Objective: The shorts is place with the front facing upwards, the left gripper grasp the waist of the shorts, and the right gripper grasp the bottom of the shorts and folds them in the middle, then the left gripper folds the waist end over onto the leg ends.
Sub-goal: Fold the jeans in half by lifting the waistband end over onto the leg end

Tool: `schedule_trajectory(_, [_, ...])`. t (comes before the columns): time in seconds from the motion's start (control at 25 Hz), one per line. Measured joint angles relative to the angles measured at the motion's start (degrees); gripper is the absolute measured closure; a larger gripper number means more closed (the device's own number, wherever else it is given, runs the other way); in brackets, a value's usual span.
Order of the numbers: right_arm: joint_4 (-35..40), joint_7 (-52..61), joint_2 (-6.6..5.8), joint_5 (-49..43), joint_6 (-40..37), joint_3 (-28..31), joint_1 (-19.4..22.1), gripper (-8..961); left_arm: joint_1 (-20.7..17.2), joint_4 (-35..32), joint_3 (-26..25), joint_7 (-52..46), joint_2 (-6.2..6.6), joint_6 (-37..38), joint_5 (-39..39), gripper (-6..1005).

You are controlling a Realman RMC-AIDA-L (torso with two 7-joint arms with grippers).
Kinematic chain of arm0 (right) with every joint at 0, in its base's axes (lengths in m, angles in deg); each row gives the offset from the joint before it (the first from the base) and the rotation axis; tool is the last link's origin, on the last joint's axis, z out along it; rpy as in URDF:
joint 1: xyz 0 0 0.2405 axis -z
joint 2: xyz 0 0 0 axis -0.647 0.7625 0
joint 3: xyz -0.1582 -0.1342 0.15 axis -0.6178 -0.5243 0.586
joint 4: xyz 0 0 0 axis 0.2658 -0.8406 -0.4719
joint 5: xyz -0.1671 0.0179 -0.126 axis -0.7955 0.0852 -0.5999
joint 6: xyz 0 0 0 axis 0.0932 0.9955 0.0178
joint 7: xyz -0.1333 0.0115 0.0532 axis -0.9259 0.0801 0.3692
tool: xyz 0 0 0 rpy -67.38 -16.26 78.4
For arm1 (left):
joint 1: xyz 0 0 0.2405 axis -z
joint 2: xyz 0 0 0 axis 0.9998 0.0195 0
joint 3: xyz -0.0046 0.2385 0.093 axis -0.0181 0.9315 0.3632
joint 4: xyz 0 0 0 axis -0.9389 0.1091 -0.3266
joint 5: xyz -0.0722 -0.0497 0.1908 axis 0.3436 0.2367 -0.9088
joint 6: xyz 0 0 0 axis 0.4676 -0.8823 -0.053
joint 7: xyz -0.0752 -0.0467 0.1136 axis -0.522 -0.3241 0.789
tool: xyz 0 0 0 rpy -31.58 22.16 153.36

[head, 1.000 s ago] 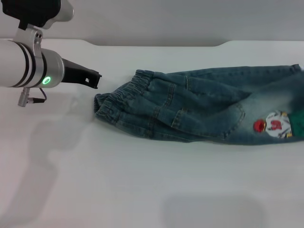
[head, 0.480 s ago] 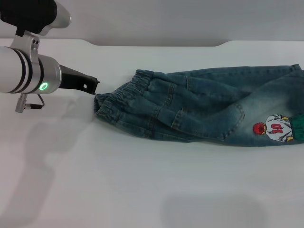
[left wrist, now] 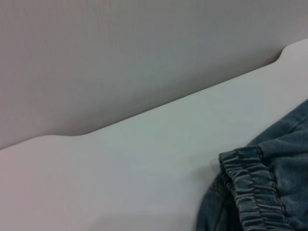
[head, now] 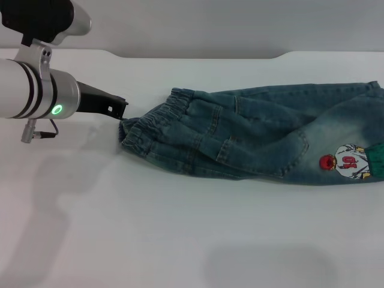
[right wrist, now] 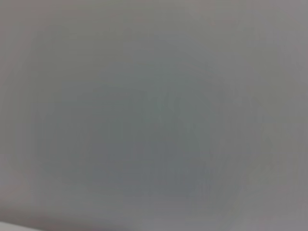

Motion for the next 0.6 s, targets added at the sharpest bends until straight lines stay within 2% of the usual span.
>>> schedule_trajectory(0.12, [-0.32,-1.25,0.02,0.94,-2.11,-2.56,1.15,113,0.0,0.0,0.0,0.0,0.0,0.0,0.0,969])
schedule_trajectory(0.4, [-0.25,-1.06,0.1,1.86,-2.31,-3.58,2.59,113,0.09,-0.39,0.55,0.94,-0.05,-0.18,2.56,966])
schedule_trajectory(0.44, [-0.37,-1.06,0.04,2.76,-2.03,-3.63,3.03,113,1.57,-1.97,0.34,4.68,0.08,-2.33,6.37,965])
schedule_trajectory(0.52, [-0.45,-1.07,0.0,3.07,-1.95,-3.67,3.3,113,1.57,-1.97,0.34,4.68,0.08,-2.33,6.37,914])
schedule_trajectory(0.56, [-0.52,-1.07,0.0,3.27,-1.88,-3.72,3.45,113,3.49,-4.77,0.41,5.53,0.1,-2.49,6.73,889])
schedule_trajectory(0.6, [-0.61,-1.07,-0.01,3.3,-1.85,-3.79,3.6,113,3.49,-4.77,0.41,5.53,0.1,-2.49,6.73,837])
